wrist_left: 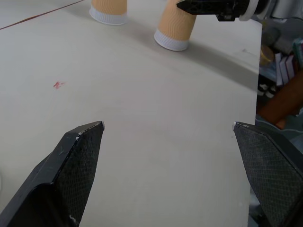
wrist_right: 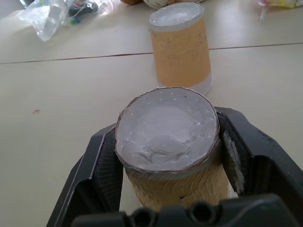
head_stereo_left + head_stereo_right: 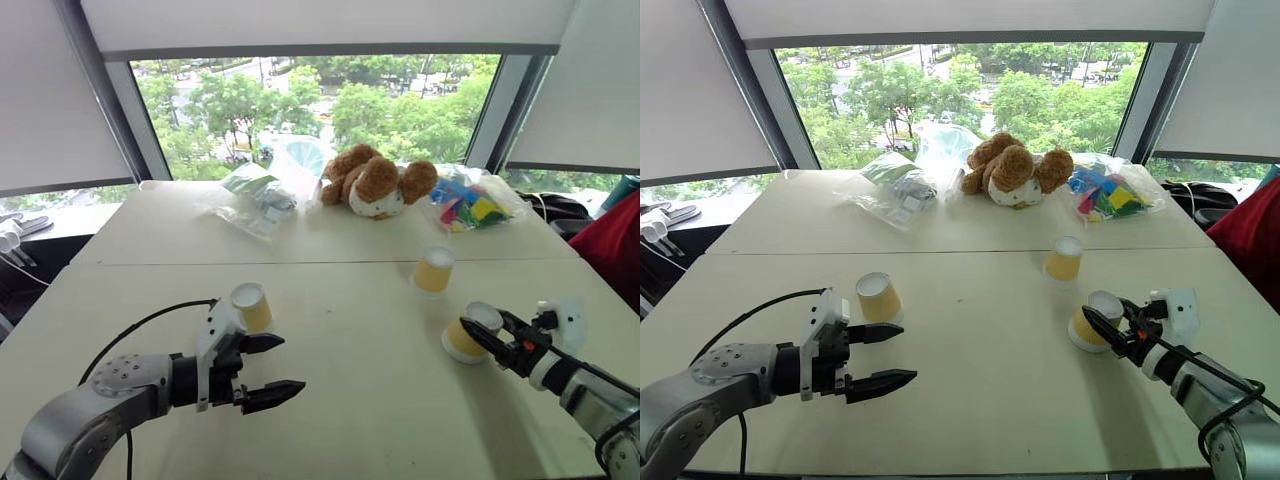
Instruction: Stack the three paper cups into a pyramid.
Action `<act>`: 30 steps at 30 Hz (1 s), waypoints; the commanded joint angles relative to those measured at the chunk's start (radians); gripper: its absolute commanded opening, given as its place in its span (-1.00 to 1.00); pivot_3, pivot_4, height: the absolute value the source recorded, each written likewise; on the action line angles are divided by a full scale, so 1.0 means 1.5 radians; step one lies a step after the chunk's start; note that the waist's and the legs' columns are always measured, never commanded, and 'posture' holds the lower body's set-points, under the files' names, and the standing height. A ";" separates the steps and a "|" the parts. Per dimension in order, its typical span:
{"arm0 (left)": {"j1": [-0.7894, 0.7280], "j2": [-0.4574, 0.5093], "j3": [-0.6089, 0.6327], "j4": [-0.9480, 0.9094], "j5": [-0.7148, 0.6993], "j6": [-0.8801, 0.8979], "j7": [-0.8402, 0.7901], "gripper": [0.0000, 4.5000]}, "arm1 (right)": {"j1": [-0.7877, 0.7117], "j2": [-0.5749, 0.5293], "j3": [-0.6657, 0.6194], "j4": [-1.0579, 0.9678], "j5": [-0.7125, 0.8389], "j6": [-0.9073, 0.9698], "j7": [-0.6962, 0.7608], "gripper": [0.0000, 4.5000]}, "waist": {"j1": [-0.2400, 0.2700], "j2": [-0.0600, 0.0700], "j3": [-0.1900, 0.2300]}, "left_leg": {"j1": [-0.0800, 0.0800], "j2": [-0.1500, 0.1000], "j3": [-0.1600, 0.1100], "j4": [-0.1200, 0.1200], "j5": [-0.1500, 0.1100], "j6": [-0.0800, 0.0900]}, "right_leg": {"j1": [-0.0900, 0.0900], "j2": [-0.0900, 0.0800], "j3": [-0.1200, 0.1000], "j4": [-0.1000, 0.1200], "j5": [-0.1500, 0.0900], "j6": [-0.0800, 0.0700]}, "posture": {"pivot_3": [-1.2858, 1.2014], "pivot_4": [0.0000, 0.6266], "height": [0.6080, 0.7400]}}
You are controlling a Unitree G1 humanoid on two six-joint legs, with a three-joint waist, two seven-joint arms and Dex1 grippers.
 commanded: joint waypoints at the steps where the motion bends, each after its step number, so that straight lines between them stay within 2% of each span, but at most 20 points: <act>1: 0.007 0.019 0.035 0.015 0.007 -0.021 -0.021 1.00 | -0.074 -0.037 0.035 -0.113 0.093 0.071 0.026 0.10 | -0.004 0.002 0.001 | 0.000 0.000 0.000 0.000 0.000 0.000 | 0.000 0.000 0.000 0.000 0.000 0.000 | 0.03 -0.52 1.00; 5: 0.008 0.028 0.040 0.024 0.011 -0.026 -0.032 1.00 | -0.155 -0.055 0.126 -0.134 0.109 0.122 0.055 0.10 | 0.001 0.001 0.001 | 0.000 0.001 0.000 0.000 0.000 0.000 | -0.001 0.001 0.000 0.001 0.000 0.000 | 0.03 -0.52 1.00; 9: 0.021 0.030 0.040 0.013 0.011 -0.022 -0.030 1.00 | -0.213 -0.050 0.220 -0.087 0.058 0.107 0.091 0.10 | 0.007 -0.001 0.002 | -0.001 0.000 -0.001 0.000 0.000 0.000 | 0.000 0.000 -0.001 0.000 0.000 0.000 | 0.03 -0.52 1.00; 14: 0.045 0.026 0.046 -0.010 0.009 -0.021 -0.018 1.00 | -0.266 -0.029 0.288 -0.009 0.004 0.065 0.128 0.10 | 0.001 -0.001 0.003 | -0.001 -0.001 0.000 0.000 0.000 0.000 | -0.001 -0.001 0.000 -0.001 0.000 0.000 | 0.03 -0.52 1.00; 21: 0.063 0.015 0.047 -0.029 0.010 -0.021 0.000 1.00 | -0.290 -0.003 0.331 0.057 -0.053 0.021 0.163 0.10 | 0.002 -0.001 0.003 | -0.001 0.000 0.000 0.000 0.000 0.000 | -0.002 -0.001 0.000 0.000 0.000 0.000 | 0.03 -0.52 1.00; 23: 0.066 0.014 0.046 -0.029 0.012 -0.023 0.002 1.00 | -0.293 -0.002 0.336 0.072 -0.067 0.010 0.173 0.56 | 0.003 -0.001 0.003 | -0.001 0.000 0.000 0.000 0.000 0.000 | -0.001 -0.001 0.000 0.000 0.000 0.000 | 0.03 -0.52 1.00; 26: 0.067 0.012 0.046 -0.026 0.015 -0.026 0.002 1.00 | -0.294 -0.002 0.331 0.073 -0.072 0.006 0.185 0.98 | 0.002 -0.001 0.003 | -0.001 0.000 0.000 0.000 0.000 0.000 | -0.002 -0.001 0.000 0.000 0.000 0.000 | 0.03 -0.52 1.00; 30: 0.068 0.012 0.045 -0.020 0.015 -0.028 -0.001 1.00 | -0.295 -0.004 0.300 0.039 -0.058 0.009 0.182 0.98 | 0.002 -0.001 0.003 | -0.001 0.000 0.000 0.000 0.000 0.000 | -0.002 -0.001 0.000 0.000 0.000 0.000 | 0.03 -0.52 1.00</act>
